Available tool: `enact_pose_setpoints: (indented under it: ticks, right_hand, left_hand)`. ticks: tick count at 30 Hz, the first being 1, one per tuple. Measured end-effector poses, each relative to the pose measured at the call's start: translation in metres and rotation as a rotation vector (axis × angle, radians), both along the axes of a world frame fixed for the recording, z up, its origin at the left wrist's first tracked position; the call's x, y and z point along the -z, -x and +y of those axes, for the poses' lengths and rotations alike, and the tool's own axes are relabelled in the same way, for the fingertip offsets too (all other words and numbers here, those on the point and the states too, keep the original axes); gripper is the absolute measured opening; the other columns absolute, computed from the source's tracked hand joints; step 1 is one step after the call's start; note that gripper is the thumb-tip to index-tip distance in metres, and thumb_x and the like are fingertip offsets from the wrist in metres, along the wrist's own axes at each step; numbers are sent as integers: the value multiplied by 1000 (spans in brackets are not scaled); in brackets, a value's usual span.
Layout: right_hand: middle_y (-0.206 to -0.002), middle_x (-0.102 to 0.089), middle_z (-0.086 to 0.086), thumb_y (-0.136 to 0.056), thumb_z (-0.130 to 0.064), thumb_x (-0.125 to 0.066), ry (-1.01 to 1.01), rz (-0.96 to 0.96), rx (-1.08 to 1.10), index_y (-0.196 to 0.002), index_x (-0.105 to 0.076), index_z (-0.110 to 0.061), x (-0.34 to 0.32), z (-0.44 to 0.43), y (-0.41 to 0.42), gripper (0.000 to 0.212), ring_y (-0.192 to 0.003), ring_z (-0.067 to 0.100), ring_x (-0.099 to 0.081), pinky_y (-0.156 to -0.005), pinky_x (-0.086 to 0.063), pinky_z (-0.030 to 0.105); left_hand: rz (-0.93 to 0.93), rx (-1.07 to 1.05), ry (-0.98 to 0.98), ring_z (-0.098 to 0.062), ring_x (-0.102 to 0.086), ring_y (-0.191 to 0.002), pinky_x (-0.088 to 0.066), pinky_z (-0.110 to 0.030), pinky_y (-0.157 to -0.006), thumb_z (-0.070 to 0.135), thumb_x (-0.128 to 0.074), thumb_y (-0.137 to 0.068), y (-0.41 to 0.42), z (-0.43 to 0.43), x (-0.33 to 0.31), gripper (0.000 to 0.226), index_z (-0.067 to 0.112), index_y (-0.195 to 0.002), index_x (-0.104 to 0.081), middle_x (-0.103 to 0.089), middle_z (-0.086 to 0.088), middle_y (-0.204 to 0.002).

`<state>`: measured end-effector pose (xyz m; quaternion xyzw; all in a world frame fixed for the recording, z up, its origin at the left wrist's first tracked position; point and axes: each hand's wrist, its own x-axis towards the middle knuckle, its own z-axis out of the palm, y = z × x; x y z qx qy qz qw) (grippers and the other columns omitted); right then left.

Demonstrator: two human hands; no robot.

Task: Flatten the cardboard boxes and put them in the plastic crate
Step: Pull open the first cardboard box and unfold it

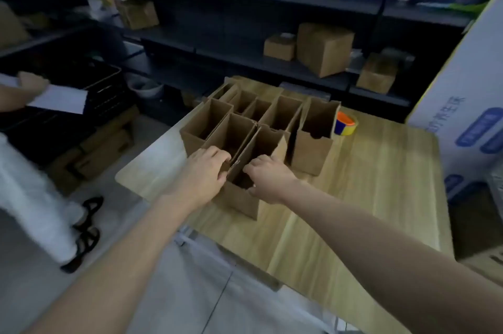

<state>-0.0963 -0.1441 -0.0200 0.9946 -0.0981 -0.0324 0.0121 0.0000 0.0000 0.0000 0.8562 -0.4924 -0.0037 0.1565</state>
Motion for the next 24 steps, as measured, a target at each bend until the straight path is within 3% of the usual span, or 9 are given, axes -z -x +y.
enact_pose_setpoints:
  ticks: [3, 8, 11, 14, 19, 21, 24]
  right_hand:
    - [-116, -61, 4, -85, -38, -63, 31, 54, -28, -123, -56, -18, 16, 4, -9, 43, -114, 27, -52, -101, -37, 41]
    - [-83, -55, 2, -90, -34, -61, -23, 172, 37, -105, -60, -16, 28, 11, -17, 24, -88, 24, -58, -78, -42, 33]
    - [-95, -61, 5, -92, -27, -59, 0, 191, 68, -106, -61, -17, 31, 12, -22, 17, -99, 28, -55, -87, -42, 36]
    - [-101, -62, 6, -94, -16, -55, -46, 186, 121, -112, -62, -16, 24, 11, -29, 19, -90, 24, -50, -79, -39, 32]
    - [-79, -56, -2, -94, -15, -50, -189, -9, 240, -88, -60, -20, -11, 3, -37, 13, -79, 18, -58, -68, -45, 25]
    - [-72, -51, -6, -93, -15, -48, -257, -92, 311, -79, -53, -22, -32, -7, -32, 16, -72, 14, -55, -58, -40, 22]
    - [-70, -52, -5, -90, -15, -49, -339, -174, 403, -70, -53, -20, -62, -19, -14, 22, -69, 14, -54, -56, -39, 23]
  left_hand:
    - [2, -54, 9, -14, -48, -119, -40, -29, -99, 23, -55, -92, 1, 3, 11, 36, 24, -127, -51, -52, 4, -128]
    - [2, -69, -10, -16, -48, -120, -41, -30, -99, 22, -53, -93, 0, 6, 18, 35, 23, -128, -51, -51, 2, -131]
    - [20, -56, -35, -15, -46, -123, -40, -30, -101, 22, -53, -94, -11, 5, 19, 37, 23, -130, -49, -49, 3, -134]
    - [27, -10, -46, -15, -46, -123, -38, -30, -103, 21, -53, -94, -24, 2, 14, 37, 23, -130, -49, -49, 3, -134]
    - [35, 92, -13, -15, -45, -124, -37, -31, -106, 22, -54, -93, -43, -13, 0, 37, 22, -130, -50, -49, 1, -133]
    - [45, 123, 34, -16, -46, -124, -39, -33, -105, 23, -55, -93, -44, -22, -8, 39, 21, -131, -48, -49, 1, -134]
    - [60, 174, 139, -15, -45, -123, -39, -31, -103, 26, -56, -92, -41, -37, -22, 43, 20, -133, -45, -46, 1, -134]
